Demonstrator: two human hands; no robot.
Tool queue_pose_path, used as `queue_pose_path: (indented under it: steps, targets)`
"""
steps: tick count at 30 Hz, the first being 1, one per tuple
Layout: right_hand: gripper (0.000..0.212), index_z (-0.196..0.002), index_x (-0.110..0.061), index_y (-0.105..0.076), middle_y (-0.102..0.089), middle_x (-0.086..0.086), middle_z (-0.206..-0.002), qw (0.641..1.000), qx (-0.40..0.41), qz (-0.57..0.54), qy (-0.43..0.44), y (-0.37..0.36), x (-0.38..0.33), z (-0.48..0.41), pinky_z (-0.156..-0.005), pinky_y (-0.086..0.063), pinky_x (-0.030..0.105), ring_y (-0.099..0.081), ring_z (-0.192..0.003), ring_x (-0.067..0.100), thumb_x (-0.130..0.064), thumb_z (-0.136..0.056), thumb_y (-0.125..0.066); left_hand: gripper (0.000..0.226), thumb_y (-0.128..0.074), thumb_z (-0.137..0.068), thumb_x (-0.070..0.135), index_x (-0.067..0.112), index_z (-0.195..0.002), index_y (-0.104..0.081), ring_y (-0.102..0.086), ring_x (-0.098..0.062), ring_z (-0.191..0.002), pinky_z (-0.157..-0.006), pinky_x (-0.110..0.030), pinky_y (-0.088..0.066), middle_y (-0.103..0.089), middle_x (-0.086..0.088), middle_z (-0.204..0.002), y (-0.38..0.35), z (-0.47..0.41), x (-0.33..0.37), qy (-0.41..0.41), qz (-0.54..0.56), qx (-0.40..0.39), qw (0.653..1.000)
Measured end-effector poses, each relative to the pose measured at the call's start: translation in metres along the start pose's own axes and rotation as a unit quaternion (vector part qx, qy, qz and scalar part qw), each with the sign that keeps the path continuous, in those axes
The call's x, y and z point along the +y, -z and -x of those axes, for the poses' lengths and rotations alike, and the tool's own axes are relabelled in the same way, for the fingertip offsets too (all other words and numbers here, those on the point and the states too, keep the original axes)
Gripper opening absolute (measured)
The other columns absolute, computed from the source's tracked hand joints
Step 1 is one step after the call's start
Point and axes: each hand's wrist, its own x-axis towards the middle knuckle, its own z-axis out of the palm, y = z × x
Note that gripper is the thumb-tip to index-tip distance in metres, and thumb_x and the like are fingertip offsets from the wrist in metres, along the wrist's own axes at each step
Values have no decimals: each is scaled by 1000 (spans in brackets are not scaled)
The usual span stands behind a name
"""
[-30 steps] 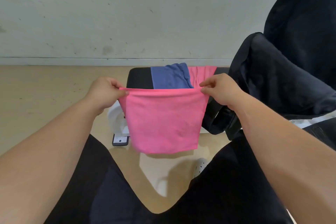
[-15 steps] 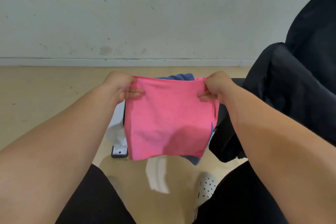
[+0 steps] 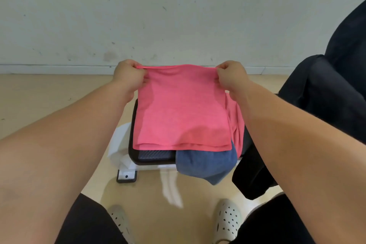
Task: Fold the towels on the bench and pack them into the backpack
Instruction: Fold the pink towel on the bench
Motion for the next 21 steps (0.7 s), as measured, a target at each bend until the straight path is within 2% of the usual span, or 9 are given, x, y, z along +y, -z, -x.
queue_pose_path:
  steps: [2, 3, 6, 9, 11, 12, 16, 19, 21]
  targets:
    - [23, -74, -25, -62, -66, 5, -85, 1000, 7, 22, 16, 0, 8, 9, -87, -57, 50, -69, -96, 37, -10, -85, -50, 14, -58, -77, 7, 20, -75, -63, -70, -33, -79, -76, -47, -62, -68, -12, -83, 7, 5, -13, -32, -56, 12, 998]
    - [21, -77, -23, -65, -67, 5, -85, 999, 10, 31, 29, 1, 13, 15, -87, -57, 48, -69, -95, 36, -10, -87, -51, 14, -57, -75, 9, 21, -74, -65, -69, -35, -80, -76, -48, -61, -69, -10, -81, 11, 10, -19, -49, -81, 16, 995]
    - [18, -93, -13, -72, -71, 6, -91, 992, 7, 82, 91, 10, 26, 40, -83, -52, 35, -66, -90, 28, -10, -92, -55, 18, -58, -80, 6, 20, -80, -70, -59, -25, -67, -60, -33, -49, -66, -3, -75, 22, 31, -33, -121, -162, 30, 979]
    - [15, -89, -17, -72, -67, -5, -87, 978, -23, 135, 157, 23, 39, 77, -72, -42, 25, -60, -82, 14, -7, -88, -60, 14, -65, -85, 5, 17, -85, -73, -55, -17, -70, -66, -29, -42, -63, 2, -79, 38, 57, -53, -215, -255, 39, 942]
    - [19, -83, -21, -70, -64, -9, -85, 972, -38, 162, 163, 31, 49, 104, -68, -41, 20, -57, -77, 9, -4, -80, -64, 13, -69, -83, 4, 15, -87, -74, -55, -17, -72, -69, -29, -40, -63, 1, -83, 48, 72, -71, -261, -292, 32, 920]
    - [20, -82, -21, -70, -64, -10, -84, 971, -41, 175, 158, 34, 54, 115, -69, -42, 19, -58, -76, 10, -3, -76, -65, 14, -71, -82, 2, 14, -88, -74, -55, -17, -72, -70, -29, -41, -62, 0, -84, 51, 81, -80, -277, -303, 24, 911]
    - [23, -76, -26, -65, -62, -11, -82, 969, -44, 198, 139, 33, 71, 143, -72, -50, 32, -59, -78, 14, -4, -68, -67, 21, -70, -75, -6, 11, -86, -74, -54, -17, -71, -68, -30, -44, -61, 1, -87, 51, 111, -108, -304, -333, -15, 892]
    - [20, -78, -26, -66, -62, -9, -86, 965, -59, 216, 135, 23, 82, 154, -72, -51, 35, -58, -80, 16, -7, -70, -66, 22, -71, -73, -8, 10, -86, -75, -58, -22, -73, -66, -31, -46, -64, -2, -89, 50, 120, -124, -300, -350, -30, 887]
    - [17, -80, -24, -67, -62, -8, -88, 960, -62, 232, 142, 18, 89, 159, -73, -50, 35, -57, -82, 17, -8, -73, -64, 20, -71, -76, -7, 10, -86, -75, -53, -19, -70, -63, -29, -43, -63, -2, -87, 51, 123, -133, -298, -363, -30, 882]
